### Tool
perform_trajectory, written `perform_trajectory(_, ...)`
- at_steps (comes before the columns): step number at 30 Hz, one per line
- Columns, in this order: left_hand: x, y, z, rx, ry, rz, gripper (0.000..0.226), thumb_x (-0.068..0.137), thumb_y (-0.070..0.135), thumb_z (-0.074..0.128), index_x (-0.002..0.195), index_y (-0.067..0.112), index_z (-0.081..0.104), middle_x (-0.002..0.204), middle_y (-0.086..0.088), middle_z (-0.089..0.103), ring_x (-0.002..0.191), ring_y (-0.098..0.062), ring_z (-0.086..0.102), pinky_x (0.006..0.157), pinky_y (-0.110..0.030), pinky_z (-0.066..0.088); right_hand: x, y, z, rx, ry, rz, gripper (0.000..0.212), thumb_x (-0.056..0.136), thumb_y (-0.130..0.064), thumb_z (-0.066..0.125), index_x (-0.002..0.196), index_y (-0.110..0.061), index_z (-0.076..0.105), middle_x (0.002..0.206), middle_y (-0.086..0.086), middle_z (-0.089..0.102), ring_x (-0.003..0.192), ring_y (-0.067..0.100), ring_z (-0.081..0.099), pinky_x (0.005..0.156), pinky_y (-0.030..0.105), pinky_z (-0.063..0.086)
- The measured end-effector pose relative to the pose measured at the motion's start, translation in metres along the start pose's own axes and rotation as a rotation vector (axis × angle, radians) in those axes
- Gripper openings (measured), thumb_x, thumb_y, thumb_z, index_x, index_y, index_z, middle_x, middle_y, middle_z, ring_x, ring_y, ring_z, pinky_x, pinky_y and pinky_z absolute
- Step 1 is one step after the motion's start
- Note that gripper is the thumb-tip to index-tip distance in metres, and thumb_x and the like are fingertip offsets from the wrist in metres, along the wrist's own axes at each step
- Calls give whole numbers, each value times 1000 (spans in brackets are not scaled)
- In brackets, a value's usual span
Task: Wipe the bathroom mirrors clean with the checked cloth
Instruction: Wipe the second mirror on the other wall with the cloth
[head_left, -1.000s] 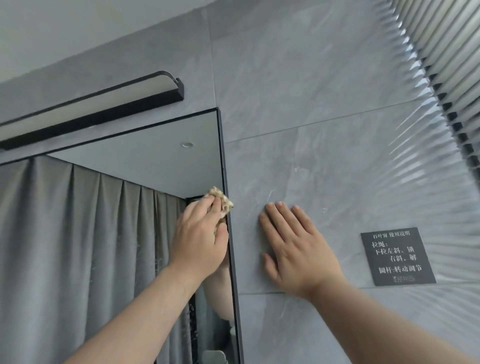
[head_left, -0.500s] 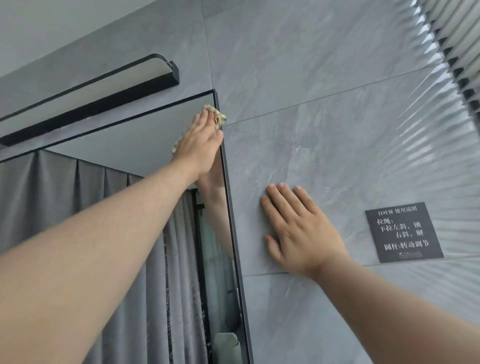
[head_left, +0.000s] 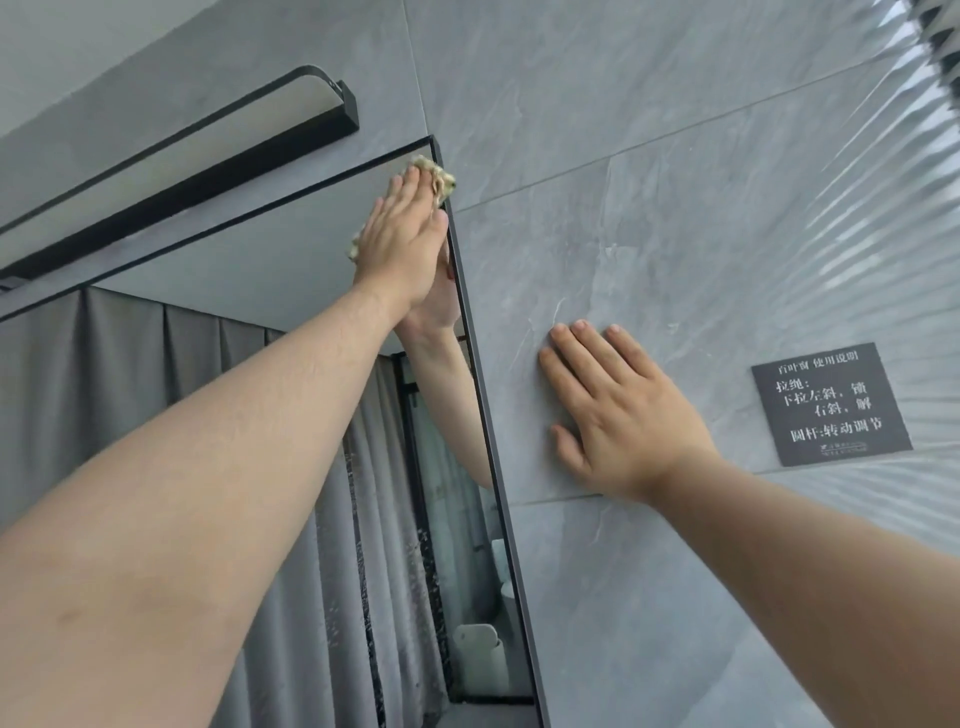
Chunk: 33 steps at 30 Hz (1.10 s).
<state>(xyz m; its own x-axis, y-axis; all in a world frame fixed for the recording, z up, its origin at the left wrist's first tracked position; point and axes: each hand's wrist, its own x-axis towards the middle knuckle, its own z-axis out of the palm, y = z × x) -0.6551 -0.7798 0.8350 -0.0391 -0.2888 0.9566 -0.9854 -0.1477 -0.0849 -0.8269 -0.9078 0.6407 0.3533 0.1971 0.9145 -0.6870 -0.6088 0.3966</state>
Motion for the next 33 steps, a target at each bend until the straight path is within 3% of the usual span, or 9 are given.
perform_trajectory(10,-153,4,39,14,-82,79,66,98,44,20,158,17,12,166,3,4,152,-8,-6,124,-30,-4,0,0,-3,2,-42,4,72,86,-43,43,144,-1,46,151,21,43,141,38,39,119,53,24)
perform_trajectory(18,-247,1,54,41,-203,130,66,98,39,28,157,17,8,166,5,-2,154,-13,-4,124,-40,2,0,-1,-4,3,-58,0,73,87,-44,38,145,0,44,152,22,41,142,38,38,119,52,21)
perform_trajectory(21,-243,-3,51,34,-224,147,66,98,40,28,156,19,7,166,5,-2,154,-13,-5,124,-41,2,0,-1,-3,-2,-55,-1,73,87,-44,39,145,0,44,152,22,41,142,38,37,119,52,22)
perform_trajectory(26,-174,3,34,54,-175,106,65,97,48,18,156,24,3,165,5,-4,151,-6,-13,124,-30,-6,1,-1,-2,-10,-41,-2,73,87,-44,41,145,0,45,152,22,40,142,38,37,119,53,23)
perform_trajectory(33,-22,3,-2,41,-139,-11,65,103,43,22,159,17,3,167,-3,-4,153,-20,-6,123,-35,-5,0,-1,0,-24,-21,-6,72,87,-43,40,145,0,44,152,22,41,142,38,38,119,52,23)
